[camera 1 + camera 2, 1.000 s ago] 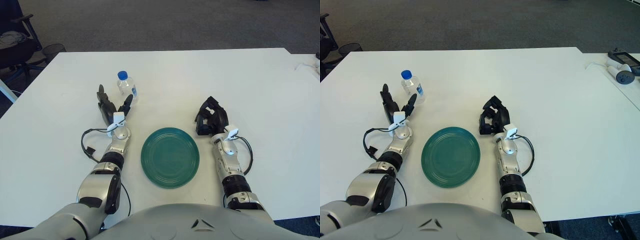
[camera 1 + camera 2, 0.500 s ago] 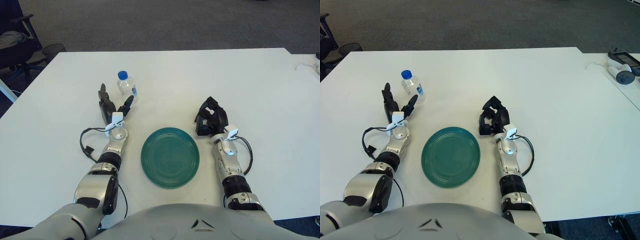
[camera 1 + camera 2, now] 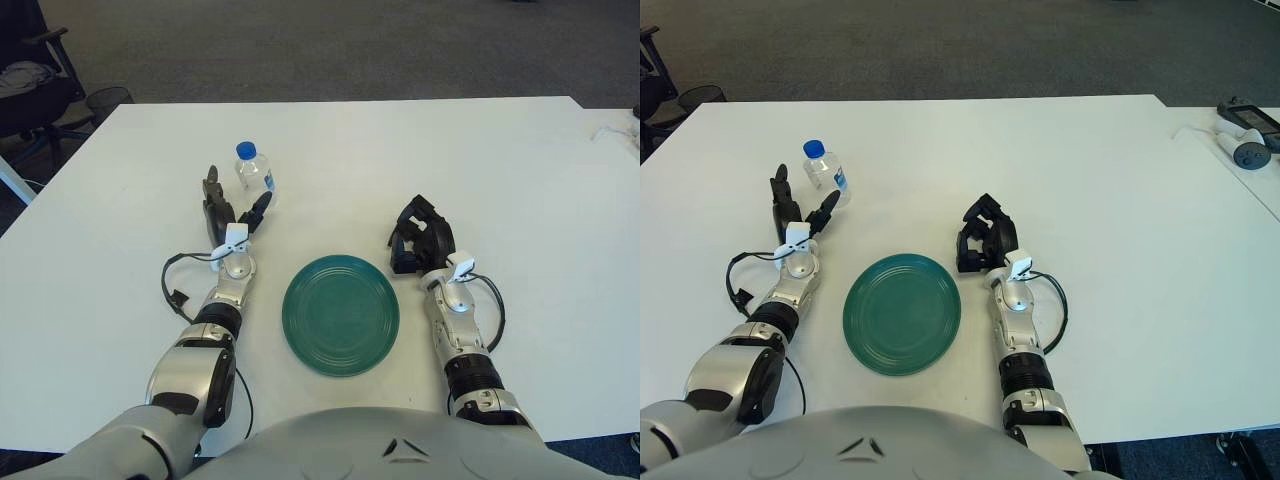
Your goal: Put the bottle into the plate.
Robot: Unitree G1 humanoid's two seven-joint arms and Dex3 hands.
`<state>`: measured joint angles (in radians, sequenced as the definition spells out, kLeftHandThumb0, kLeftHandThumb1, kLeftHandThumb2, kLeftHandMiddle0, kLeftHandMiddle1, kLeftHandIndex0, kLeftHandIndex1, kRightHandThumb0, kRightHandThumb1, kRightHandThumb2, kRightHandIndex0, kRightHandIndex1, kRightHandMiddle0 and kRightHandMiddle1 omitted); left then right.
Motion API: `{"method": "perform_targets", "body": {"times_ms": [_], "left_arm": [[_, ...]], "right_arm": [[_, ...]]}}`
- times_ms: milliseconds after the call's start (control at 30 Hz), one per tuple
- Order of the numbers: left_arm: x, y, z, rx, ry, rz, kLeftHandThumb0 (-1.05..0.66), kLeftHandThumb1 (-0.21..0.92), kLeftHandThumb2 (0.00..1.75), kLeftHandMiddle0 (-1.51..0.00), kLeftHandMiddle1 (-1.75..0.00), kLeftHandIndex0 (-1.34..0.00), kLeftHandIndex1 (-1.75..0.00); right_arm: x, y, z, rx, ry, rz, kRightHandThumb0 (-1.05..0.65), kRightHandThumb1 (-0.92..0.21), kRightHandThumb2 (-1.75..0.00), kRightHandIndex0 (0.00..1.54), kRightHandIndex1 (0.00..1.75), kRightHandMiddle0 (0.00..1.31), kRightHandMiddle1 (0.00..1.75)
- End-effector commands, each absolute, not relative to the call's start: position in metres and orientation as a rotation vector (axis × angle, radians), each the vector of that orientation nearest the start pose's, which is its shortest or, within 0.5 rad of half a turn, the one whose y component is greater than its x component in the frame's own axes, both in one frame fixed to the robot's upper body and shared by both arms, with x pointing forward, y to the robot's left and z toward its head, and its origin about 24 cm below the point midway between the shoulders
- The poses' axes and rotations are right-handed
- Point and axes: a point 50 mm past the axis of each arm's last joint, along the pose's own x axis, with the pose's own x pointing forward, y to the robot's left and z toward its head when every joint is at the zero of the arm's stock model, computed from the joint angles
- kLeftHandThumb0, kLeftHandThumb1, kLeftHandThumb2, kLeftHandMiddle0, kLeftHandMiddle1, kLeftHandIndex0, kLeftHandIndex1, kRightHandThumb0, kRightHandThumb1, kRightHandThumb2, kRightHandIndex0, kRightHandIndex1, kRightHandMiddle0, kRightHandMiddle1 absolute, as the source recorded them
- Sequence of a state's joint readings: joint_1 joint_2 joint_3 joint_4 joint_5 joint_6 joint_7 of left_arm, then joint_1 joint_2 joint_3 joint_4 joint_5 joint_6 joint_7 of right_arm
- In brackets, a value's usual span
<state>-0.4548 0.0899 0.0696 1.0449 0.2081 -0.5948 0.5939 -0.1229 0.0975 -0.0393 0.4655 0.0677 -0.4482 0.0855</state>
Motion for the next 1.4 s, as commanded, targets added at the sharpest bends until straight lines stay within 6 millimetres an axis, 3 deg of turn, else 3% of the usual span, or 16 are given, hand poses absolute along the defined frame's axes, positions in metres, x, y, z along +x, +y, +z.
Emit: {"method": "perform_targets", "body": {"times_ms": [0, 400, 667, 1167, 1367], "left_arm": [[0.308, 0.169, -0.002, 0.232, -0.051, 0.413, -1.05, 0.92, 0.04, 0.00, -0.48, 0.00, -0.38], [0.317, 0.154, -0.001, 0.194, -0.011, 0.360, -1.04, 0.92, 0.06, 0.00, -0.45, 0.00, -0.37], [0.323, 0.145, 0.003, 0.190, -0.002, 0.339, -1.05, 0.92, 0.10, 0.00, -0.50, 0.00, -0.51], [0.327, 0.136, 0.004, 0.193, 0.023, 0.340, -1.05, 0.92, 0.16, 0.00, -0.52, 0.00, -0.41], [0.329, 0.135, 0.004, 0.189, 0.036, 0.356, -1.05, 0.92, 0.15, 0.00, -0.56, 0.00, -0.48]], "right_arm": [[0.254, -0.123, -0.009, 0.170, -0.013, 0.050, 0.00, 0.01, -1.64, 0.91, 1.60, 0.64, 1.75], [0.252, -0.123, -0.010, 0.166, -0.009, 0.042, 0.00, 0.01, -1.63, 0.90, 1.59, 0.63, 1.75], [0.251, -0.123, -0.009, 0.177, -0.013, 0.038, 0.00, 0.00, -1.63, 0.90, 1.60, 0.63, 1.75], [0.250, -0.122, -0.010, 0.192, -0.011, 0.029, 0.00, -0.02, -1.63, 0.86, 1.65, 0.61, 1.75], [0.250, -0.123, -0.011, 0.191, -0.010, 0.026, 0.00, -0.03, -1.62, 0.85, 1.66, 0.60, 1.75]]}}
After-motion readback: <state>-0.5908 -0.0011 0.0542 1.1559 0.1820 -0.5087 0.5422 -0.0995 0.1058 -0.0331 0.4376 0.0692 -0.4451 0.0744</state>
